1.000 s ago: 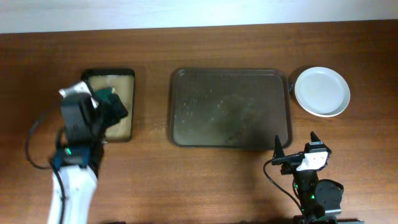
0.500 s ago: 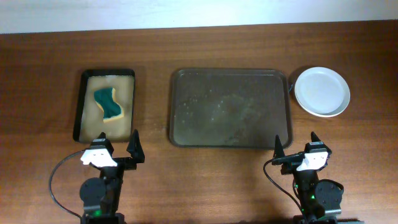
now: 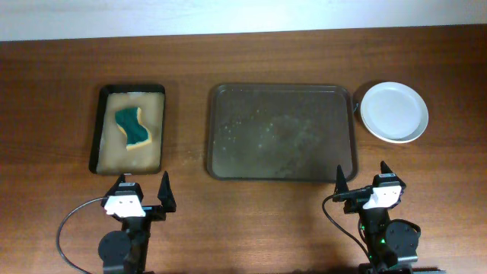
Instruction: Clean dirty plates on tray and stack at the side
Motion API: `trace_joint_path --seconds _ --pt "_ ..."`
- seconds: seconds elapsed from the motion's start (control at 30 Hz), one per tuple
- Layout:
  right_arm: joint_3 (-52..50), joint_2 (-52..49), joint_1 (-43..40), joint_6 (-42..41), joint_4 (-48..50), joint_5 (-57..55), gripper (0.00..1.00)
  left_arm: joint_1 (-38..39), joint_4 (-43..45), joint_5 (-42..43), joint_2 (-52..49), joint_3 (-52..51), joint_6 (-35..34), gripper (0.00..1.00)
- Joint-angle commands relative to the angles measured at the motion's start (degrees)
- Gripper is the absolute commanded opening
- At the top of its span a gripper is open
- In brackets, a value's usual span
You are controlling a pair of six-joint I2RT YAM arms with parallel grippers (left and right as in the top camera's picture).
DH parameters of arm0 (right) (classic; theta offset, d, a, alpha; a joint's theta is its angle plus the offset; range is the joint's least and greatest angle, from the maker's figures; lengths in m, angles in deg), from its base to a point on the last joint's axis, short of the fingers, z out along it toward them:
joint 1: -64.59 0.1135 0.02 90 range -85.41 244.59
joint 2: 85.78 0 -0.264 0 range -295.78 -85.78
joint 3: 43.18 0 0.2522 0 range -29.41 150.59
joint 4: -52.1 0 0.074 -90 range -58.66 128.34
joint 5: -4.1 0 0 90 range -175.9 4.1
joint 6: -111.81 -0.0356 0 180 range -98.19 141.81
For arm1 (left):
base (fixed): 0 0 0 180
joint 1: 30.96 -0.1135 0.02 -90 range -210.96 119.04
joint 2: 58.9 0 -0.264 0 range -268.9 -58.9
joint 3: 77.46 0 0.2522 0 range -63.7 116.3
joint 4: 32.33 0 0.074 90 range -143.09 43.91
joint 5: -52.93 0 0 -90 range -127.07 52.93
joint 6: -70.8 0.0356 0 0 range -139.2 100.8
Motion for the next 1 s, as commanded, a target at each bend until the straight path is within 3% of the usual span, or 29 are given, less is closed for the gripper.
trace_joint_path --seconds 0.0,0.3,0.5,0.77,0.97 --pt "-0.37 0.37 0.26 0.39 -0.35 -0.46 0.98 0.09 -0.63 -0.94 0.98 -0.07 1.31 0.99" --pt "-0.37 0.37 0.26 0.39 -0.35 -0.48 0.98 0.09 -0.76 -1.75 3.19 -0.07 1.33 0.99" --pt "-0.37 0.37 0.26 0.39 -0.35 -0.46 0.98 0.09 -0.96 -2.80 3.19 -0.07 10.62 0.99" --pt "-0.37 0.37 0.26 0.39 -0.35 -0.46 0.98 0.09 -1.01 -3.76 3.19 -0.07 10.49 0.99" --pt "-0.37 0.37 0.26 0.39 -0.35 -0.48 0.98 0.09 -1.01 -4.61 3.19 -0.07 4.50 0.99"
